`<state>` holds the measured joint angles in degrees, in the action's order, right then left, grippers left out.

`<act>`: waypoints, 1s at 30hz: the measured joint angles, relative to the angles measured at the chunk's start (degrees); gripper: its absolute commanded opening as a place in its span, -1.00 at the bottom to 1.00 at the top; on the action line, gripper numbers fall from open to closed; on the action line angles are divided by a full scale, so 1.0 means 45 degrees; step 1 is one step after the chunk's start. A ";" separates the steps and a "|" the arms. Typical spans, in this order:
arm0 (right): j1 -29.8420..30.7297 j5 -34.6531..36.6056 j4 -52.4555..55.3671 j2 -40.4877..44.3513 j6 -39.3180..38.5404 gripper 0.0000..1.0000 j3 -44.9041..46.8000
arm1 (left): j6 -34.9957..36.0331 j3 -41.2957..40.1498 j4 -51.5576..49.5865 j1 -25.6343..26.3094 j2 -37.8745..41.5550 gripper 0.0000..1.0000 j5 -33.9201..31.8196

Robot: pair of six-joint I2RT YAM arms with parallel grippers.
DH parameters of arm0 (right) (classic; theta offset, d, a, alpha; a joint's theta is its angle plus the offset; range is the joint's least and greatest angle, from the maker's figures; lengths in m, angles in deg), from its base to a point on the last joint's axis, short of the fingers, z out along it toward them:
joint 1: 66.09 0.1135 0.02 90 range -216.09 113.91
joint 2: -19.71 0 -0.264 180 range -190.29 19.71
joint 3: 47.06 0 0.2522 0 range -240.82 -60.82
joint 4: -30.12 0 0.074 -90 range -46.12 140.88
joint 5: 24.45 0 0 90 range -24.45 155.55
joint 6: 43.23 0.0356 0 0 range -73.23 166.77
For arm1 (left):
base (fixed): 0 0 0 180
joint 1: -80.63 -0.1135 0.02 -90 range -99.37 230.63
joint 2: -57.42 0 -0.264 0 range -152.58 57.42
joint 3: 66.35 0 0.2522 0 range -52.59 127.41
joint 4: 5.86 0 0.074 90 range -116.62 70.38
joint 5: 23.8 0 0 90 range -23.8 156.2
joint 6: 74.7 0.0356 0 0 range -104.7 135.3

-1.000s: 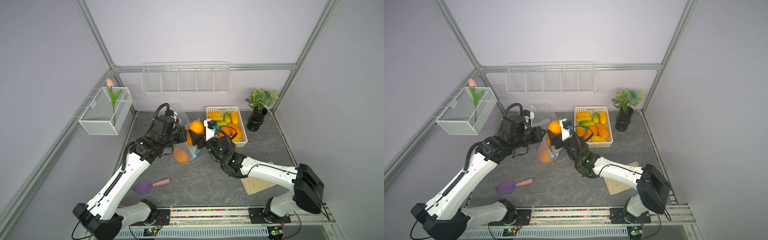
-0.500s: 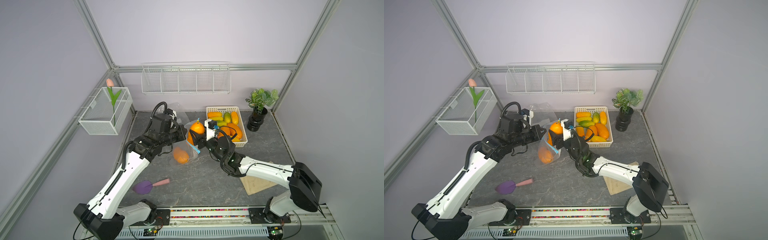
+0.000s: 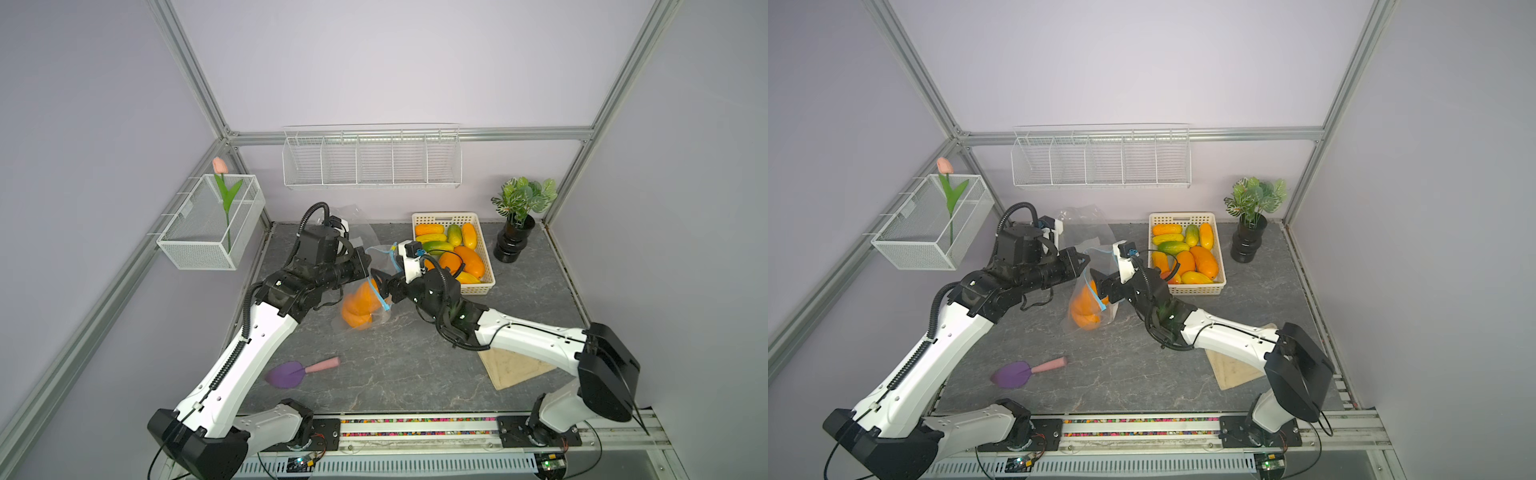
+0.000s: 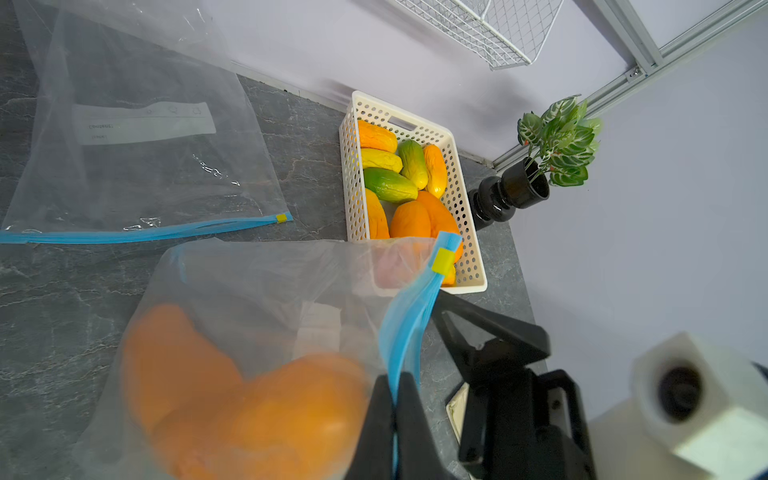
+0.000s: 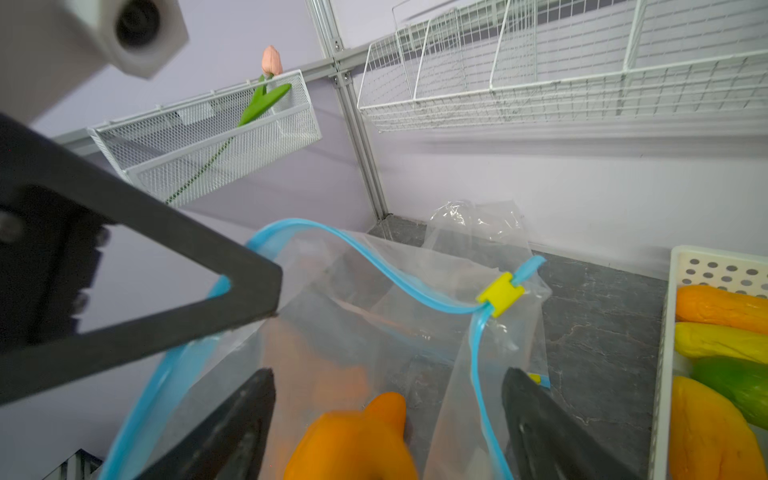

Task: Place the mango in a zip-top bag and seal the zipper
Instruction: Place the mango in the zipper food storage bag, then pick up the mango from the basket.

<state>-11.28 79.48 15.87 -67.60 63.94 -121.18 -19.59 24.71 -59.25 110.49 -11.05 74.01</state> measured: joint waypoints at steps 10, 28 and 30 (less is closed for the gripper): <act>-0.1870 -0.0049 0.5013 0.3138 0.0923 0.82 -0.0481 | 0.0005 -0.0345 0.0126 -0.0219 0.0141 -1.00 0.0044; -0.6183 -0.0291 1.5008 -0.3871 0.1258 0.92 -0.5838 | -0.0141 -0.1802 0.0971 -0.0219 0.1103 -1.00 0.0325; -0.6329 -0.0126 1.5319 -0.4337 0.1161 0.91 -0.6261 | -0.0136 -0.1807 0.0962 -0.0219 0.1132 -1.00 0.0277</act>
<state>-39.76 78.91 84.80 -87.12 69.16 -149.35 -20.20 16.58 -54.93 109.51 -5.96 75.26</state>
